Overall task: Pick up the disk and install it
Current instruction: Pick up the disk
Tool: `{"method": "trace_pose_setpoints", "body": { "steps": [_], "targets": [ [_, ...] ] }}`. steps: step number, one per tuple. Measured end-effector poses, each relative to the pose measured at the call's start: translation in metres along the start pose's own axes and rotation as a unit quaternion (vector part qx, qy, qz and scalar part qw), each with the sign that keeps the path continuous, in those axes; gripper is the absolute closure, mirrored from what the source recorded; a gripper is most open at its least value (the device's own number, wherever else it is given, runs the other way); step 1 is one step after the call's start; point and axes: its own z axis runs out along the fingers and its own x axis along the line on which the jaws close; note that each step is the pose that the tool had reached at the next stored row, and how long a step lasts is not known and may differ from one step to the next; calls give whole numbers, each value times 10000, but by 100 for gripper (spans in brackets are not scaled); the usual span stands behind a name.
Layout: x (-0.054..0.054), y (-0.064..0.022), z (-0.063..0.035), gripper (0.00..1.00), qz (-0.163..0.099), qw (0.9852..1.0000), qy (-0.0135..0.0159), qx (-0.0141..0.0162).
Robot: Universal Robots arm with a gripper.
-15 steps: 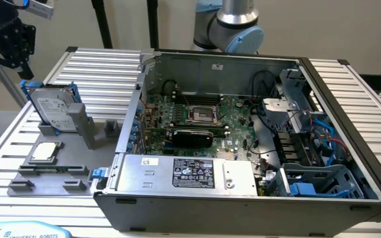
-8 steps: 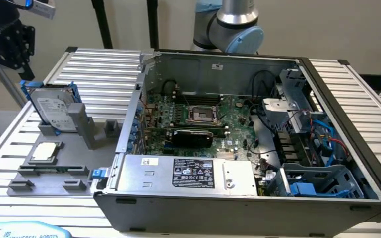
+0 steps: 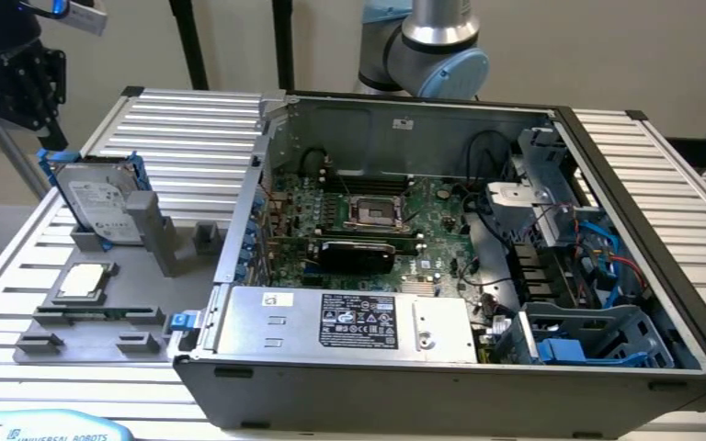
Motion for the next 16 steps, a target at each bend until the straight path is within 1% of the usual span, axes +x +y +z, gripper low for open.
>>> {"method": "trace_pose_setpoints", "body": {
  "steps": [5, 10, 11, 12, 13, 14, 16],
  "targets": [
    [-37, -7, 2, 89, -61, 10000, -1, 3],
    [-58, -7, 4, 88, -75, 10000, -1, 28],
    [-59, -6, 4, 82, -76, 10000, -1, 29],
    [-59, -6, 4, 82, -75, 10000, -1, 29],
    [-60, -6, 4, 70, -75, 10000, -1, 29],
    [-59, -6, 4, 70, -75, 10000, -1, 29],
    [-59, -7, 4, 58, -75, 10000, -1, 32]
  ]
}}
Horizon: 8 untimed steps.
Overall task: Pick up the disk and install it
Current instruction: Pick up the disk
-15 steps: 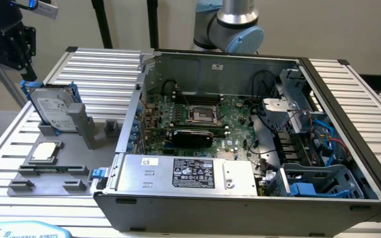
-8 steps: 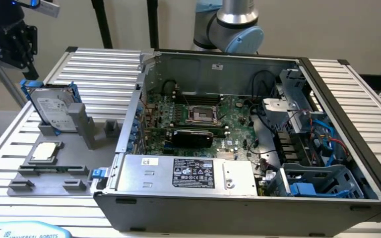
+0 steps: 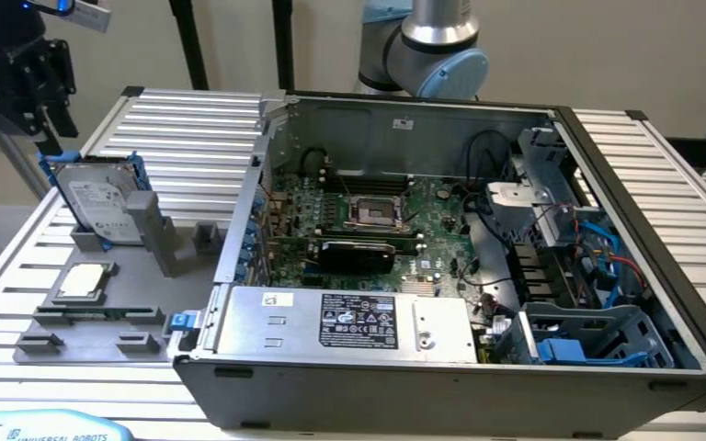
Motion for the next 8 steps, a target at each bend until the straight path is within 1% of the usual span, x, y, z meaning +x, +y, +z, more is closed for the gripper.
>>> {"method": "trace_pose_setpoints", "body": {
  "steps": [1, 2, 3, 4, 5, 6, 8],
  "targets": [
    [0, 0, 3, 58, 0, 10000, 0, 3],
    [0, 0, 9, 53, 0, 10000, -2, 8],
    [0, 0, 17, 53, 0, 10000, -2, 10],
    [0, 0, 29, 47, 0, 10000, -1, 11],
    [0, 1, 44, 47, 0, 10000, -1, 12],
    [-1, 3, 62, 40, 0, 10000, -1, 13],
    [-1, 9, 99, 40, 1, 10000, -1, 19]
  ]
}}
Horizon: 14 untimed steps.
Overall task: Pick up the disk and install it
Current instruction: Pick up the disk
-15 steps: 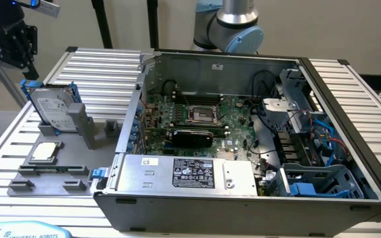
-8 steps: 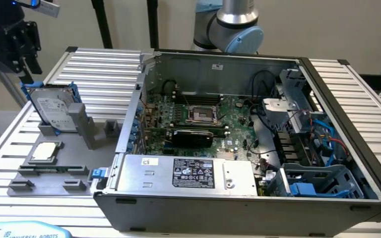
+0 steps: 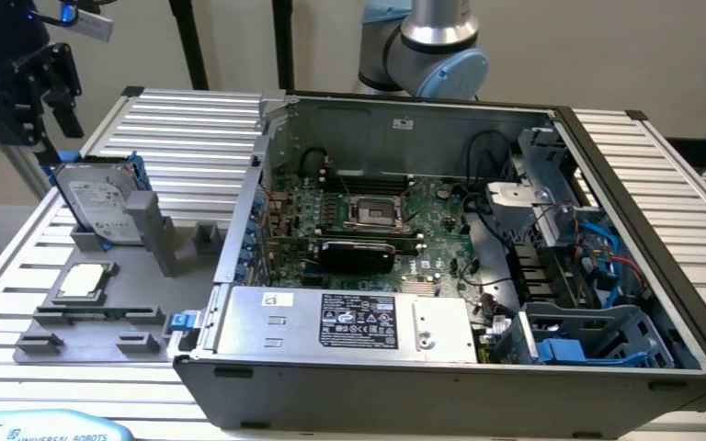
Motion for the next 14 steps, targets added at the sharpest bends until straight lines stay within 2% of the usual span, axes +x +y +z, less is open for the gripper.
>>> {"method": "trace_pose_setpoints", "body": {
  "steps": [4, 6, 10, 14],
  "targets": [
    [0, 19, 72, 40, 0, 10000, 0, 18],
    [1, 43, 109, 40, 0, 10000, 0, 37],
    [0, 78, 184, 40, 0, 10000, -3, 97],
    [-2, 82, 255, 40, 0, 9999, -3, 123]
  ]
}}
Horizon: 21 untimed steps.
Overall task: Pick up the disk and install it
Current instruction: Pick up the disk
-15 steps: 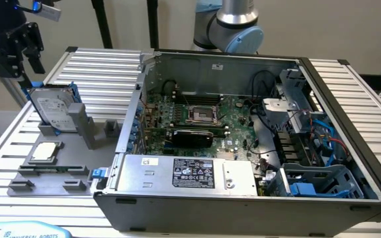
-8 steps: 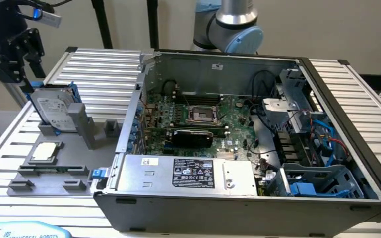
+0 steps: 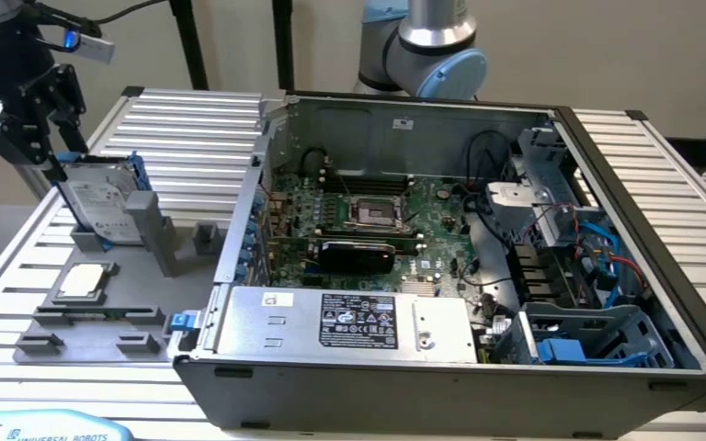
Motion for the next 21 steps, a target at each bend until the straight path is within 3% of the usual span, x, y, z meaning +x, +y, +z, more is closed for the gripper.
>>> {"method": "trace_pose_setpoints", "body": {
  "steps": [12, 21],
  "targets": [
    [-1, 2, 198, 40, 0, 10000, 0, 3],
    [-2, 2, 243, 40, 0, 10000, 0, -3]
  ]
}}
